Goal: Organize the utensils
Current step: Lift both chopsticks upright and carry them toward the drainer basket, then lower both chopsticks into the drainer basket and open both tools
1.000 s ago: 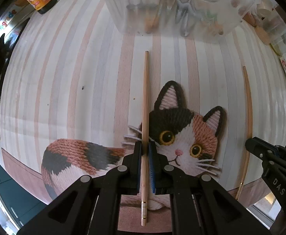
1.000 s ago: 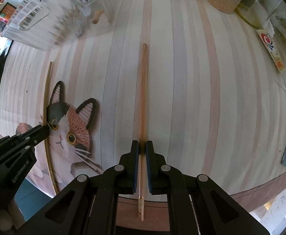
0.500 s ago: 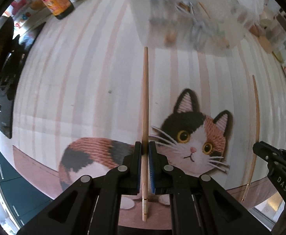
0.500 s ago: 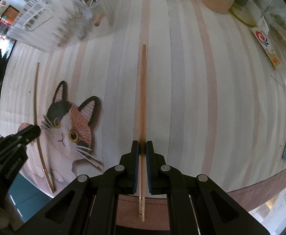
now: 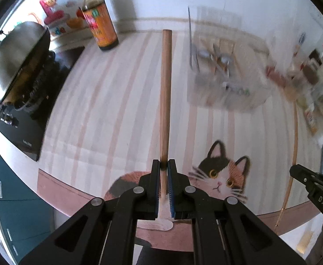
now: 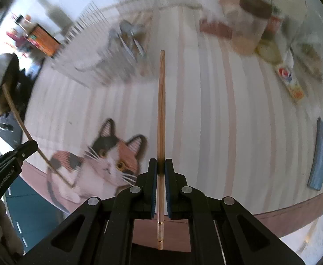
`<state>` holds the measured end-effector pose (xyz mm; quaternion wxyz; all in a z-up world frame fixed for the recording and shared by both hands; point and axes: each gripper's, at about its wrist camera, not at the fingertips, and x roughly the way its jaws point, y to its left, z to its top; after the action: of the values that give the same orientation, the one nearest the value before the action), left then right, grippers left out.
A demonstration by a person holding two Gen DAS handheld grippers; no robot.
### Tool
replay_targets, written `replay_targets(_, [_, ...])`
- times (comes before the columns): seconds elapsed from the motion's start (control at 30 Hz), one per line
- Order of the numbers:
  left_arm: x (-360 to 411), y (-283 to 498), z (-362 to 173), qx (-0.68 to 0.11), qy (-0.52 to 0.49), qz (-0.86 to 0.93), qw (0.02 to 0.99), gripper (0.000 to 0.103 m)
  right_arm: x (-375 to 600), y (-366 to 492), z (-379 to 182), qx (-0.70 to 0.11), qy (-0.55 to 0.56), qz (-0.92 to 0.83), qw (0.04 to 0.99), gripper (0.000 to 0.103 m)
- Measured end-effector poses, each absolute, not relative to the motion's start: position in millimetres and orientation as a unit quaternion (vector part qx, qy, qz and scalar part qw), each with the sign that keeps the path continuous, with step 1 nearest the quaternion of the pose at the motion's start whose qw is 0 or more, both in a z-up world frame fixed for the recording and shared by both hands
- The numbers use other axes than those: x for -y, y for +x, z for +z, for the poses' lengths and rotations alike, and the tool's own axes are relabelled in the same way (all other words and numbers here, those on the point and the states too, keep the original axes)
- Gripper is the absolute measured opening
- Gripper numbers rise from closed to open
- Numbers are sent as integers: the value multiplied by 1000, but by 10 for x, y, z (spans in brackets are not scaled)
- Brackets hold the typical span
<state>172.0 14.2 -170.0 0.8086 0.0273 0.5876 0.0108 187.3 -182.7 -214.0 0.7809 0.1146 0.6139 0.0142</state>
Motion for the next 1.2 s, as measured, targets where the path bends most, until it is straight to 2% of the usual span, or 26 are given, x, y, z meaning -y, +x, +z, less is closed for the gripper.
replay_targets(0.37, [-60,1962,-997,-528,18,-17,849,4,1866,2151,-1377,-547,130,26,827,7])
replay_targets(0.7, [267,2667,-735,-516,-2,-70,854,4,1888,2780,-886,-504,146,30,851,7])
replay_targets(0.93, [337,3145,-807,-529,-9,-86,844,4,1786,3341,-925,-514,148,30,844,7])
replay_targets(1.2, [407,3620,-1053,-564,-31,-104,819,4,1843,3677,-1222,-542,181,21,820,7])
